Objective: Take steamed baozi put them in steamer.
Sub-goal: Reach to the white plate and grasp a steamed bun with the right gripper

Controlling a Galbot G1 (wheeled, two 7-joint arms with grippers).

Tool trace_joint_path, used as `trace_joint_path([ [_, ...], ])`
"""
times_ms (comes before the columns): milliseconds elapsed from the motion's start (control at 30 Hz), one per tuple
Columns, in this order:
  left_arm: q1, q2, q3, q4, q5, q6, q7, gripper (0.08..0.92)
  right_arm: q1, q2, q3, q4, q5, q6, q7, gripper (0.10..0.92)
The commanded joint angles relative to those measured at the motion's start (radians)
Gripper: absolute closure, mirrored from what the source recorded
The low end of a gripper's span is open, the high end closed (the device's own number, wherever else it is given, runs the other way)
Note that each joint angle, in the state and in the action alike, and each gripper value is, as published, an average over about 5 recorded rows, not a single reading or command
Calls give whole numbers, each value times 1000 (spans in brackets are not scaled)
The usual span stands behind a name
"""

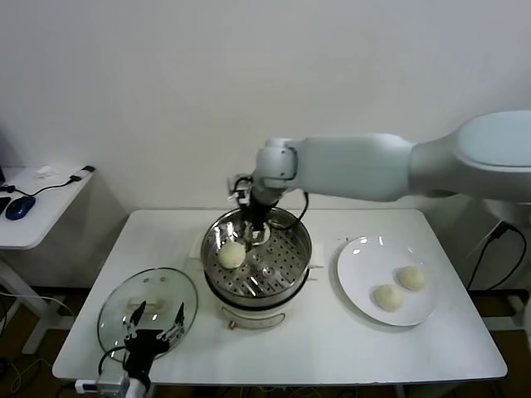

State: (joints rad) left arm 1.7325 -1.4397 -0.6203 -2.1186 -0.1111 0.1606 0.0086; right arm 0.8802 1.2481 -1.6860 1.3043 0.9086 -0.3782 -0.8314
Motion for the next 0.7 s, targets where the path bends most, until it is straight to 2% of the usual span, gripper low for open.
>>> trace_joint_path([
  [33,-2,3,-2,1,-1,0,1,177,278,-406,-245,212,-168,147,-185,203],
  [300,-11,6,-4,8,0,1,3,177,91,-651,-299,267,-401,139,-146,203],
  [700,-4,-6,-12,23,7,4,1,177,-371,-685,15,90,-540,87,-85,203],
])
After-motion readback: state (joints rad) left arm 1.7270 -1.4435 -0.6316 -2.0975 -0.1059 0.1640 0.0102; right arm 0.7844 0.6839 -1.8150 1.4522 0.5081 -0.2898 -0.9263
